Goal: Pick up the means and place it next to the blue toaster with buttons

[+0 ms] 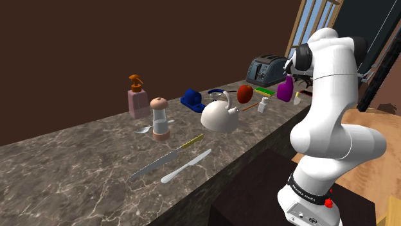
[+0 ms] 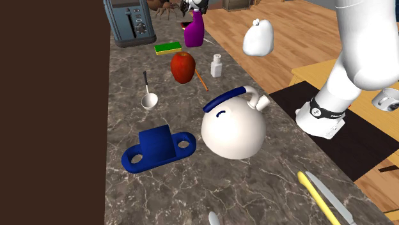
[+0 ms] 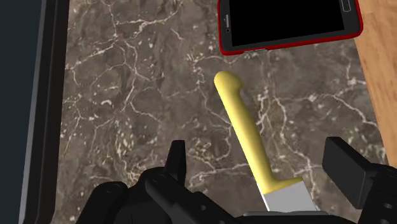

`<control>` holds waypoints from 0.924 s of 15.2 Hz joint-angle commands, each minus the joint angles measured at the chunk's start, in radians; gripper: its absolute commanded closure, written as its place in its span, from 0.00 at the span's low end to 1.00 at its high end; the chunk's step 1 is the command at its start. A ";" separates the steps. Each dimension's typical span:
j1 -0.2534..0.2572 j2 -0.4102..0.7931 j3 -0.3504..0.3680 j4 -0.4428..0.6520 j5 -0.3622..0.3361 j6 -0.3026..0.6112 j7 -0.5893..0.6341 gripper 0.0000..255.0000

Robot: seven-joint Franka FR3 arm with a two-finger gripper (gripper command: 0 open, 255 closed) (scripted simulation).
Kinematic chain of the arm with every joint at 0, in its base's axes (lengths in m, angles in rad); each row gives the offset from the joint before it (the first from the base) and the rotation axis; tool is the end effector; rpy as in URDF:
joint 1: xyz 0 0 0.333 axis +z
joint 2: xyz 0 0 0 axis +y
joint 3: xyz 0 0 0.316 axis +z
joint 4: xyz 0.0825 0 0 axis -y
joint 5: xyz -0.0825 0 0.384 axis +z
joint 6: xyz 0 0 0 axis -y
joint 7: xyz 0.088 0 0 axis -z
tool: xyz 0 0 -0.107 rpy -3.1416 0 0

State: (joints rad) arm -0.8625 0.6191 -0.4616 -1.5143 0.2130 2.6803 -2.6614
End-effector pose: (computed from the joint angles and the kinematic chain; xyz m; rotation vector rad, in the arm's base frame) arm 0.2478 -0.7052 0.3990 2.0276 1.5961 -0.4334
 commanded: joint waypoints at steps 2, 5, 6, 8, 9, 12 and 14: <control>0.012 0.073 0.001 -0.053 -0.012 0.026 0.013 0.00; 0.066 -0.030 -0.037 -0.135 -0.051 0.004 0.035 0.00; 0.080 -0.056 -0.048 -0.154 -0.063 -0.003 0.043 0.00; 0.081 -0.056 -0.048 -0.154 -0.062 -0.003 0.042 0.00; 0.081 -0.056 -0.049 -0.154 -0.062 -0.003 0.042 0.00; 0.082 -0.055 -0.050 -0.154 -0.060 -0.003 0.041 0.00; 0.083 -0.055 -0.051 -0.154 -0.059 -0.003 0.040 0.00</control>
